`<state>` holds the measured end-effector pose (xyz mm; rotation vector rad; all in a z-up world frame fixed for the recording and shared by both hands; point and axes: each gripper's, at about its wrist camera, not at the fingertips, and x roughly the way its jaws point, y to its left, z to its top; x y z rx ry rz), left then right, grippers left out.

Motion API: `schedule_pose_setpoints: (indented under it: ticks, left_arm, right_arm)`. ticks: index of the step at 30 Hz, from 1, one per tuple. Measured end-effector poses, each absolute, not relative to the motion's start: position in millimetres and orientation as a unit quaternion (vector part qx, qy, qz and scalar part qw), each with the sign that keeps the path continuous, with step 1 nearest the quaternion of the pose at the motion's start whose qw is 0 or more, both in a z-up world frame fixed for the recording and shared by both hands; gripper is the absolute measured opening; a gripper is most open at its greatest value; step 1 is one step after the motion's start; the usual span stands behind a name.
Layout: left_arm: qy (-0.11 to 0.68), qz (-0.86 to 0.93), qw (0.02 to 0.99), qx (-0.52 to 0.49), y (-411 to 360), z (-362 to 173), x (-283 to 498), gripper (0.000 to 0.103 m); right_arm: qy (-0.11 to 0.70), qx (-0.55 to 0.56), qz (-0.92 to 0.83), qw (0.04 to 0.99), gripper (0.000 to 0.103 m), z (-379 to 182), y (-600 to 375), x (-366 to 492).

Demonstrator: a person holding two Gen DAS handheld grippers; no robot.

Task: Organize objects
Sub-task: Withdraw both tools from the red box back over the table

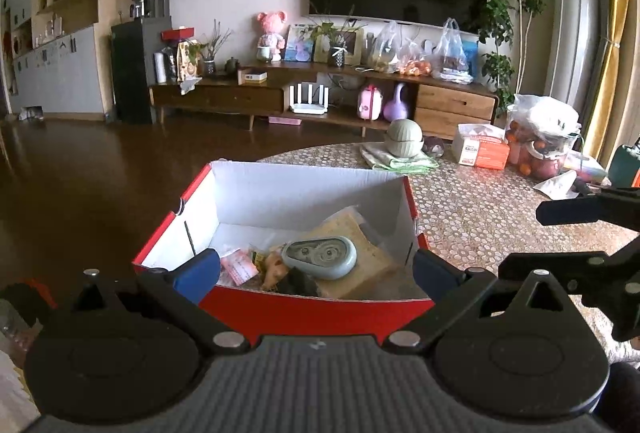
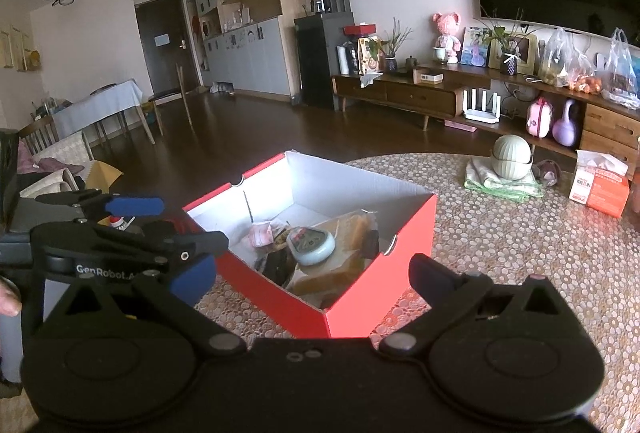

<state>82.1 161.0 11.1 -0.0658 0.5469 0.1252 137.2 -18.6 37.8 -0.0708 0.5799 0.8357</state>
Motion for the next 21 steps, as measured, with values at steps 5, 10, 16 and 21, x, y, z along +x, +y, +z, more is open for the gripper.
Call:
schedule_pose_setpoints:
  ticks: [5,10,16,21]
  left_arm:
    - [0.277,0.065,0.958,-0.038,161,11,85,0.103]
    - [0.277,0.070,0.958,-0.030,158,10,87,0.103]
    - [0.278,0.079,0.957,-0.019,153,9,86,0.103]
    - [0.278,0.077,0.957,-0.016,150,9,85,0.103]
  right_arm:
    - [0.278,-0.032,0.397,0.874,0.103,37,-19,137]
    - [0.282,-0.028,0.393,0.875,0.103,34,-21,137]
    - [0.285,-0.025,0.391,0.875,0.103,31,-24,135]
    - [0.287,-0.021,0.389,0.875,0.103,29,-29,137]
